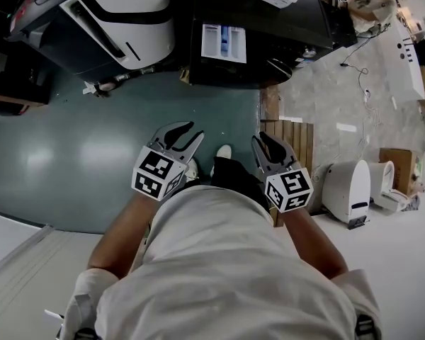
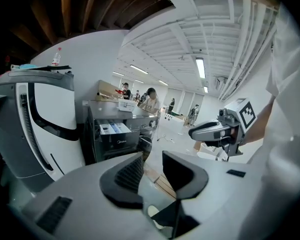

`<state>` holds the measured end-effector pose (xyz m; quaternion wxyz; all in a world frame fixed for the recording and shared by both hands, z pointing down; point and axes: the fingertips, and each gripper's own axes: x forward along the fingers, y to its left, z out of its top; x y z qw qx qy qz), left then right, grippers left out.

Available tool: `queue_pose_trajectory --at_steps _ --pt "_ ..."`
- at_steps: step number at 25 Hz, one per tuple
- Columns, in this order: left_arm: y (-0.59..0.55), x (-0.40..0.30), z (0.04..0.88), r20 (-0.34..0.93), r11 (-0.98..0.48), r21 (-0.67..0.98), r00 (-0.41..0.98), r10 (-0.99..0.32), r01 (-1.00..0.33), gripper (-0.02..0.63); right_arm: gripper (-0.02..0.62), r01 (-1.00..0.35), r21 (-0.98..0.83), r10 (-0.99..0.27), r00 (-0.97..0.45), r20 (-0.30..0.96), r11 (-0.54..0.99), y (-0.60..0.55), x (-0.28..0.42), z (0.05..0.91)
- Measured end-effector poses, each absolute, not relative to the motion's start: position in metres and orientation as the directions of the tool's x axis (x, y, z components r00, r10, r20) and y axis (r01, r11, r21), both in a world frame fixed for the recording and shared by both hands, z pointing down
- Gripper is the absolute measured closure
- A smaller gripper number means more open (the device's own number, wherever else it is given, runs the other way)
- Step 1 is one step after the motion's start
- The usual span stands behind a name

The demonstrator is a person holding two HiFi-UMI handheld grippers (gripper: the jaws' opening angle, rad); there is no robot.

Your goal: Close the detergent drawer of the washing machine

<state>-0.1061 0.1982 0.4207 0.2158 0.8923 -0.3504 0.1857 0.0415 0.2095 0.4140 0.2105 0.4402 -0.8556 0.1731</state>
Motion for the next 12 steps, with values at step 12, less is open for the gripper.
queue_pose_trajectory --at_steps 12 --pt "0.132 -0.106 0.447 0.539 -0.605 0.230 0.618 -0.573 -0.762 0.491 0.535 -0.812 -0.120 -0.657 -0.539 0.526 0.571 0.126 0.056 0.436"
